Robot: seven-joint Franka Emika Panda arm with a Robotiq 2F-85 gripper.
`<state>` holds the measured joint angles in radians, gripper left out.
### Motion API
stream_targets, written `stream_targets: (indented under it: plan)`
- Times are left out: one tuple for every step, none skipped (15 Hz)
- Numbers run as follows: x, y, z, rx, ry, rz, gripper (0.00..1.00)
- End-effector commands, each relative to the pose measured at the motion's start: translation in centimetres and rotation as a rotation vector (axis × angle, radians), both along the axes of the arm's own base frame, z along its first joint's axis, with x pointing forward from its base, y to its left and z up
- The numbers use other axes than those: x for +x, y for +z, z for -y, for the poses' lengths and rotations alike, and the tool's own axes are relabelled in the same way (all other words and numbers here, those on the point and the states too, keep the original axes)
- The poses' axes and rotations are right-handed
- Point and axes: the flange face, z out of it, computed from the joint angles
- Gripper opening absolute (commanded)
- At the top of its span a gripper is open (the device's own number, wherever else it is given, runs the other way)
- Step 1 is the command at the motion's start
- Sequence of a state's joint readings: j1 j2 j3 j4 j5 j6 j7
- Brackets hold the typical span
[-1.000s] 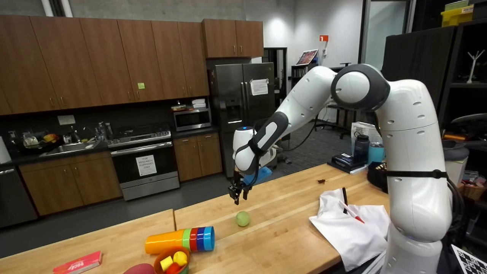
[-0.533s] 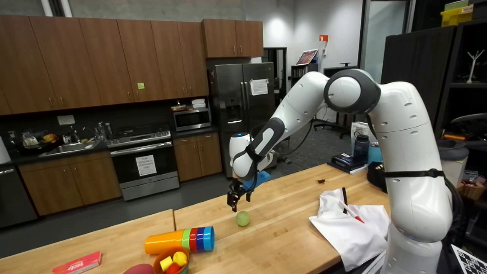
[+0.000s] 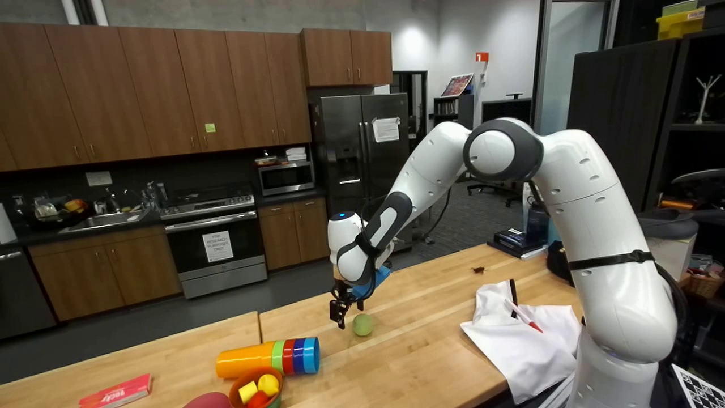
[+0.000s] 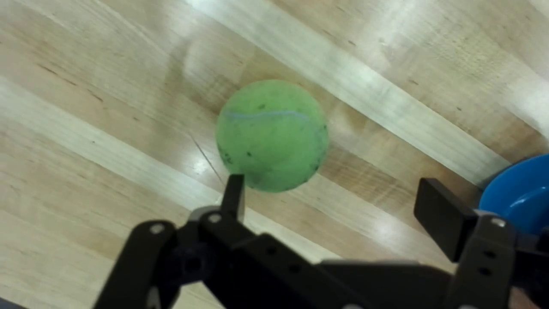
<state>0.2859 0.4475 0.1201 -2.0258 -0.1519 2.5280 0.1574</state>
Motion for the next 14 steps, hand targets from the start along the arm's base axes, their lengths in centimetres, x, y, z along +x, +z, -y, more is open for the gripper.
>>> stream_targets:
  plan:
    - [0.8, -1.1, 0.5, -0.069, 0.01, 0.029, 1.0]
    - [0.9, -1.3, 0.8, -0.087, 0.013, 0.037, 1.0]
    - [0.9, -1.6, 1.0, -0.098, 0.013, 0.038, 1.0]
    - [1.0, -2.0, 1.4, -0.11, 0.011, 0.039, 1.0]
    - [1.0, -2.1, 1.7, -0.116, 0.007, 0.037, 1.0]
    - [1.0, -2.3, 1.8, -0.122, 0.009, 0.038, 1.0]
    - [1.0, -2.4, 1.9, -0.122, 0.021, 0.035, 0.75]
    - [1.0, -2.6, 2.1, -0.133, 0.027, 0.035, 0.74]
    - [0.9, -2.6, 2.2, -0.139, 0.026, 0.028, 0.7]
    - [0.8, -2.7, 2.3, -0.148, 0.022, 0.014, 0.61]
    - [0.7, -2.7, 2.4, -0.143, 0.01, -0.024, 0.54]
    - [0.7, -2.5, 2.6, -0.163, -0.007, -0.029, 0.46]
    - [0.8, -2.1, 2.8, -0.196, -0.019, -0.035, 0.4]
    - [0.7, -2.0, 3.1, -0.231, -0.041, -0.048, 0.4]
